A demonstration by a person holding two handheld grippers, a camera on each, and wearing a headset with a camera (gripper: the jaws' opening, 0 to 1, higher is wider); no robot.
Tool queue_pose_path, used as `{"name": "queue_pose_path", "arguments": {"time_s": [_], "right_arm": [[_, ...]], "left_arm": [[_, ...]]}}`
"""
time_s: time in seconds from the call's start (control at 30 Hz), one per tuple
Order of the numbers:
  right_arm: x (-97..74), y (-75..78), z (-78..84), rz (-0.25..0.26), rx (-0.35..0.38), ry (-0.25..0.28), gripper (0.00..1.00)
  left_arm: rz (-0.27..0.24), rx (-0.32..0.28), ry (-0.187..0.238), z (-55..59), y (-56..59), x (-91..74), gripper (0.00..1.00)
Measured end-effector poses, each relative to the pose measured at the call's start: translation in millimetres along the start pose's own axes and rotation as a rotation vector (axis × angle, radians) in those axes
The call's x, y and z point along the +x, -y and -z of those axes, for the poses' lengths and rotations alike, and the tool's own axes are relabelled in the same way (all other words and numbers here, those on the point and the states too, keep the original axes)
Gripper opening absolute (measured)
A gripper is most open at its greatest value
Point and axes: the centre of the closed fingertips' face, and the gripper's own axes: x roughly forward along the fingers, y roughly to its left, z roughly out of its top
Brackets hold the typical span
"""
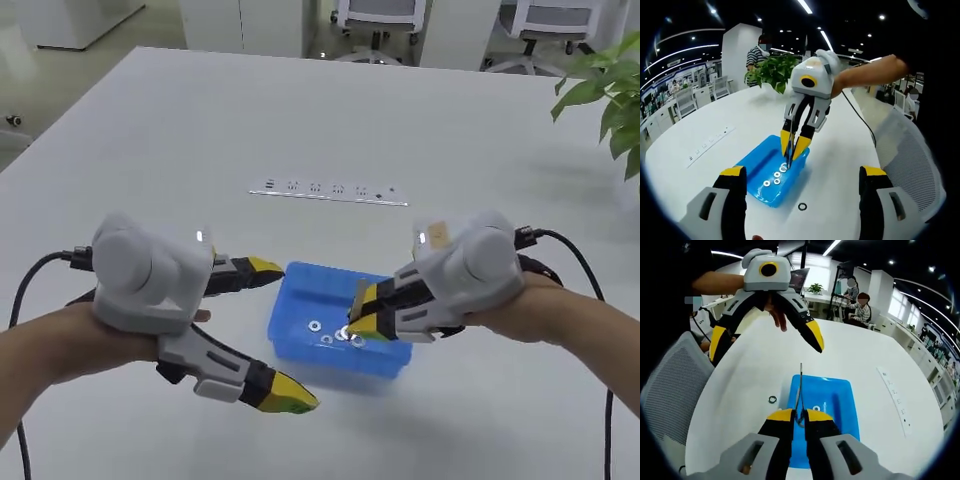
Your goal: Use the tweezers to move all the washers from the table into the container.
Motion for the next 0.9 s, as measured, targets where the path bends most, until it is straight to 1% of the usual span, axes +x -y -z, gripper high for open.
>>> {"name": "queue_pose_path", "arguments": {"time_s": [0.3,0.57,0.67,0.77,0.87,0.9], "right_arm": [[11.4,1.7,7.1,-0.023,0.003,-0.009,0.09],[17.9,3.3,15.8,-0.04,0.017,-0.018,0.09],[19.4,3.8,17.7,-0.043,0.023,-0.018,0.09],[21.2,5.2,19.1,-0.044,0.034,-0.016,0.09],[22.6,4.5,18.9,-0.047,0.039,-0.012,0.09],[23.3,5.4,19.8,-0.047,0.042,-0.012,0.09]], "left_arm": [[0.008,0.013,-0.002,-3.8,-5.3,4.1,0.96],[0.019,0.024,0.002,-9.7,-10.5,9.7,0.88],[0.021,0.012,0.002,-11.1,-13.0,13.1,0.84],[0.025,0.014,0.0,-11.5,-14.6,16.4,0.8],[0.029,0.022,-0.004,-12.0,-16.2,19.4,0.72],[0.026,0.038,-0.003,-13.0,-17.5,20.4,0.68]]}}
